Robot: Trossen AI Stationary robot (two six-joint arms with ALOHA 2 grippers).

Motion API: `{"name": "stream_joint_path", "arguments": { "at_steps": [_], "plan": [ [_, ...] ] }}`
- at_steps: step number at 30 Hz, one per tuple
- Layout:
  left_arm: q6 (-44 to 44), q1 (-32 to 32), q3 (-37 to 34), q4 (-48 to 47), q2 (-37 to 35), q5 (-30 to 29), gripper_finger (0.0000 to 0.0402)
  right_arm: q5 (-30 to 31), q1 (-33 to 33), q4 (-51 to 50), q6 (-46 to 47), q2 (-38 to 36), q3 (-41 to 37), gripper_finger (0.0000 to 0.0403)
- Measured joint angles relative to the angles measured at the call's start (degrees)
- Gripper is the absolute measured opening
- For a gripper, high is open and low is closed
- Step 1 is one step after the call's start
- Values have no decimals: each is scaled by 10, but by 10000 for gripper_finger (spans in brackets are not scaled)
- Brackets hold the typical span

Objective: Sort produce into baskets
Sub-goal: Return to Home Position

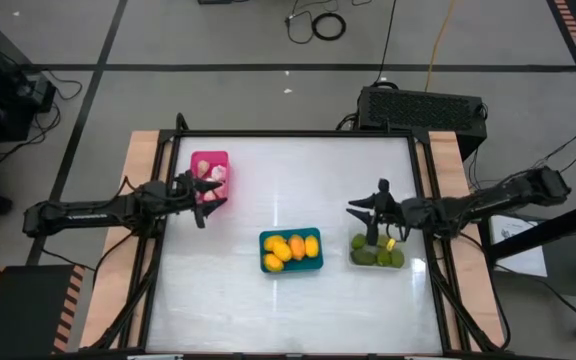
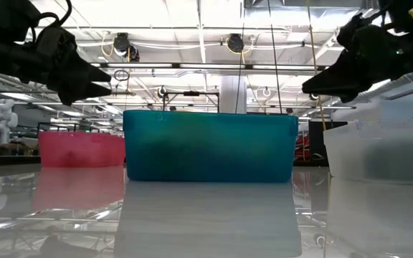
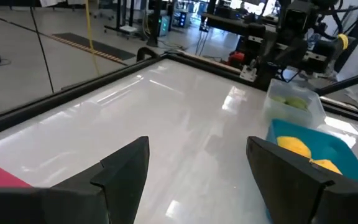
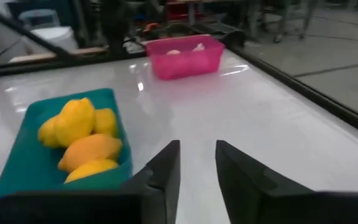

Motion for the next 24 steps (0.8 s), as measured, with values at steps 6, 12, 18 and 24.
{"name": "stream_joint_path", "arguments": {
  "at_steps": [6,12,18,24],
  "plan": [
    [1,0,0,-3,0,-4,274,-73,-73,-103,-28,-94,0,62],
    [13,1,0,0,0,-14,274,-89,-105,-151,-28,-203,-36,36],
    [19,1,0,6,0,-8,274,-94,-109,-144,-7,-292,-101,20],
    [35,1,0,42,0,18,274,-178,-109,-158,-42,-332,-102,11]
  ]
}}
